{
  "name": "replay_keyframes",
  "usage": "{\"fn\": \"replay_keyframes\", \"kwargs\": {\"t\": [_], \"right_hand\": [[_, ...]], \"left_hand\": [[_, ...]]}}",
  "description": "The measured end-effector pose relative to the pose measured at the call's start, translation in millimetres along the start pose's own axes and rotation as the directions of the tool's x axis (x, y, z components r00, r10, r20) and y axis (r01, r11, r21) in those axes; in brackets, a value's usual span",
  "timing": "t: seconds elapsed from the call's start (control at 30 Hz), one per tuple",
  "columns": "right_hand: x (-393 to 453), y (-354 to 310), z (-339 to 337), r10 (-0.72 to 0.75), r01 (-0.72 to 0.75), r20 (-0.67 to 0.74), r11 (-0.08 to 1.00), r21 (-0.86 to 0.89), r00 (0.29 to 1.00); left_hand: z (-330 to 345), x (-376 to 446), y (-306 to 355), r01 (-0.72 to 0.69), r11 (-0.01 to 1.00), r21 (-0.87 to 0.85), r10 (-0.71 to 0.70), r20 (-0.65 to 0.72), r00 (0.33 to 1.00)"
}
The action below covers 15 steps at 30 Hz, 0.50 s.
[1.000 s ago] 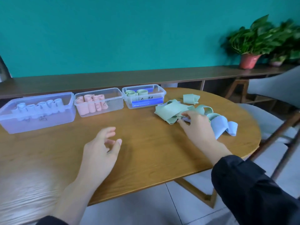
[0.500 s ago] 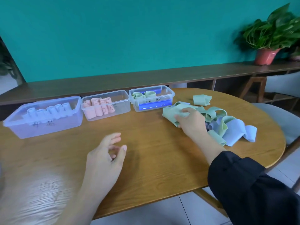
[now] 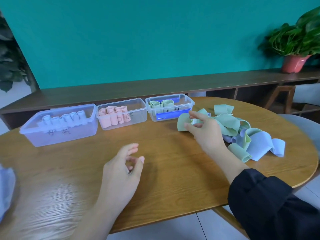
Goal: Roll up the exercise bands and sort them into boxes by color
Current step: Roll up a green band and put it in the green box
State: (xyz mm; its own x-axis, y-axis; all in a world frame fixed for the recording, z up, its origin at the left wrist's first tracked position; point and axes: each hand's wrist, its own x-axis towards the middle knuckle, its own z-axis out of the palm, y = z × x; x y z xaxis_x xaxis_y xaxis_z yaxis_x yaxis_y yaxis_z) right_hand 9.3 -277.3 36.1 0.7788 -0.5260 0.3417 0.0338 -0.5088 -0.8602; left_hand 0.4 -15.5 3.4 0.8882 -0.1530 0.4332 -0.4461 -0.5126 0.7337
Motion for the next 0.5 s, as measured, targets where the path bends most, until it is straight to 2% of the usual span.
{"fn": "replay_keyframes", "kwargs": {"t": [0.17, 0.27, 0.37, 0.5], "right_hand": [[-11.7, -17.9, 4.5, -0.111, 0.094, 0.046, 0.959, 0.267, 0.993], [-24.5, -38.1, 8.1, -0.171, 0.091, 0.141, 0.889, 0.448, 0.975], [-39.6, -58.4, 13.2, -0.234, 0.108, 0.195, 0.858, 0.502, 0.952], [-54.6, -79.3, 23.0, -0.314, 0.125, 0.279, 0.835, 0.535, 0.907]], "left_hand": [[-2.3, -1.5, 7.9, -0.005, 0.996, -0.09, -0.001, -0.059, 0.998], [-7.8, -0.4, 13.9, -0.035, 0.987, -0.158, 0.022, -0.088, 0.996], [-15.5, 0.8, 18.5, -0.047, 0.973, -0.225, 0.03, -0.077, 0.997], [-24.1, 2.0, 24.9, 0.001, 0.913, -0.407, -0.011, -0.021, 1.0]]}}
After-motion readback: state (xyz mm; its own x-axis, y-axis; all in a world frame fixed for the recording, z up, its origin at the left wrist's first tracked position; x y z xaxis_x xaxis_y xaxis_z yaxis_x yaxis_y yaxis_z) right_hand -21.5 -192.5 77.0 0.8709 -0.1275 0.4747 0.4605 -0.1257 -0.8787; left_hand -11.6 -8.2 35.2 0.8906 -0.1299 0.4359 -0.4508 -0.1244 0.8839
